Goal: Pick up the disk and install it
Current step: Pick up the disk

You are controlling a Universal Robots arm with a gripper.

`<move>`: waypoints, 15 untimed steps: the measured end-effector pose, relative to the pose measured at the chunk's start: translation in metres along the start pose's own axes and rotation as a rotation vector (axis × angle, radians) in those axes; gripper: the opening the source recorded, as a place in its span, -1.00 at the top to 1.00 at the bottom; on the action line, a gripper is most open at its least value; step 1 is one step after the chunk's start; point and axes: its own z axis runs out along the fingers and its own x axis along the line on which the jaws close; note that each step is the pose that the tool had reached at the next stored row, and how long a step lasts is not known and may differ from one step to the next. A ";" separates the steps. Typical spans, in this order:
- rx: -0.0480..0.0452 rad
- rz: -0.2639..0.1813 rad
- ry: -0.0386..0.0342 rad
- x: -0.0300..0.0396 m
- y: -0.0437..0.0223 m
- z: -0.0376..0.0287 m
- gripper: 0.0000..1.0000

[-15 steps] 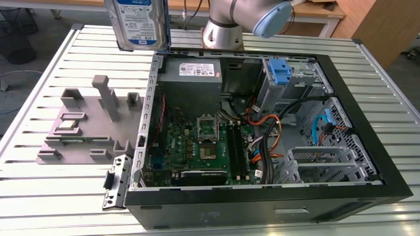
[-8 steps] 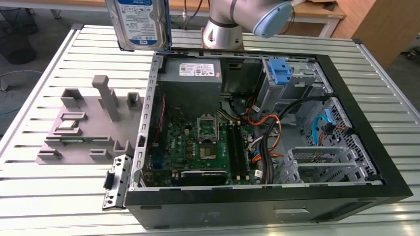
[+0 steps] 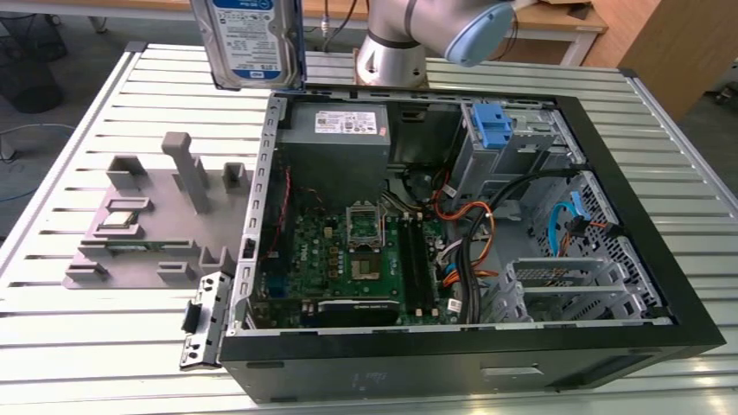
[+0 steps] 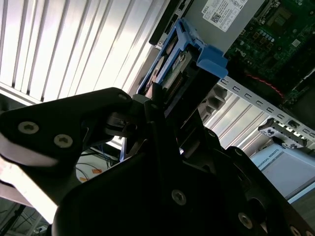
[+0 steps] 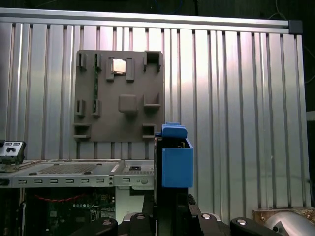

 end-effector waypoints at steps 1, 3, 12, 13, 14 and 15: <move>0.0000 0.000 0.0000 0.0000 -0.0015 -0.0001 0.30; -0.0001 0.000 0.0000 -0.0001 -0.0041 -0.0003 0.30; 0.0000 0.000 0.0000 -0.0002 -0.0119 -0.0007 0.30; 0.0000 0.000 0.0000 -0.0002 -0.0127 -0.0007 0.30; 0.0000 0.000 0.0001 -0.0002 -0.0137 -0.0008 0.30; 0.0000 0.000 0.0000 -0.0003 -0.0146 -0.0009 0.30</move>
